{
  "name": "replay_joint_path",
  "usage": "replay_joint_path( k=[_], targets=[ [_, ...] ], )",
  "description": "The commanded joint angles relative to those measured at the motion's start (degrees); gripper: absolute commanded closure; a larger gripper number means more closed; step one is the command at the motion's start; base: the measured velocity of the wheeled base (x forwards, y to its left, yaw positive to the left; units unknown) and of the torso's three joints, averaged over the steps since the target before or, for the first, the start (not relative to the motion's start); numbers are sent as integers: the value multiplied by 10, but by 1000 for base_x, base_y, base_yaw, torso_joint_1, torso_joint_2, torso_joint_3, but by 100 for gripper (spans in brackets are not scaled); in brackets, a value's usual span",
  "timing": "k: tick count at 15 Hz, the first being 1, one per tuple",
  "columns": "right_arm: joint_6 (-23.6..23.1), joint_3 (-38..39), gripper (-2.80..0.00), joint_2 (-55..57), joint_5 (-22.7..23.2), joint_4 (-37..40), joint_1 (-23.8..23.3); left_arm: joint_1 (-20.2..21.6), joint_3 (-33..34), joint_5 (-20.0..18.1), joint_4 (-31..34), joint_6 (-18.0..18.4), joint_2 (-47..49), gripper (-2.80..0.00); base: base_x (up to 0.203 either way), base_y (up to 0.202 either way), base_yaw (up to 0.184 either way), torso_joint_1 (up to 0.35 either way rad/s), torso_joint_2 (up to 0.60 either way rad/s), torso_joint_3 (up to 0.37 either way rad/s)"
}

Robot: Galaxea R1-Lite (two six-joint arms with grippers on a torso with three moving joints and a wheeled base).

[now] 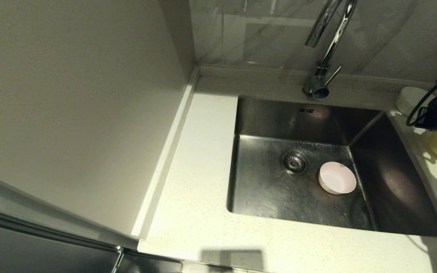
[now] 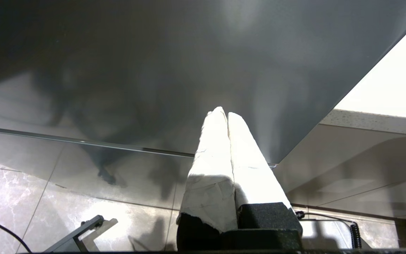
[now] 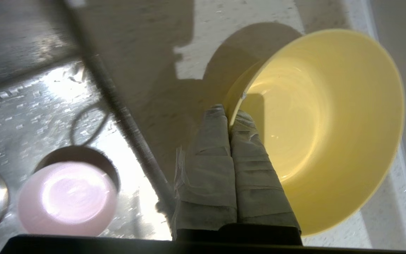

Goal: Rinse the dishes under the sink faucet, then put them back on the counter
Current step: Put a bowl into the sink

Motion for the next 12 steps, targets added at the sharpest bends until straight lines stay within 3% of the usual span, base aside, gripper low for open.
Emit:
replay_joint_path(
  k=[1, 4, 7, 9, 12],
  targets=[
    [4, 1, 0, -22, -1, 10, 26, 0, 0, 0, 0, 0, -1, 0, 0, 0, 0, 0, 0, 0],
    [13, 15, 0, -53, -1, 44, 114, 0, 0, 0, 0, 0, -1, 0, 0, 0, 0, 0, 0, 0],
    [25, 58, 0, -69, -4, 62, 232, 0, 0, 0, 0, 0, -1, 0, 0, 0, 0, 0, 0, 0],
    [29, 84, 0, -54, -20, 64, 303, 0, 0, 0, 0, 0, -1, 0, 0, 0, 0, 0, 0, 0],
    [43, 97, 0, 3, -45, 65, 374, 0, 0, 0, 0, 0, -1, 0, 0, 0, 0, 0, 0, 0]
  ],
)
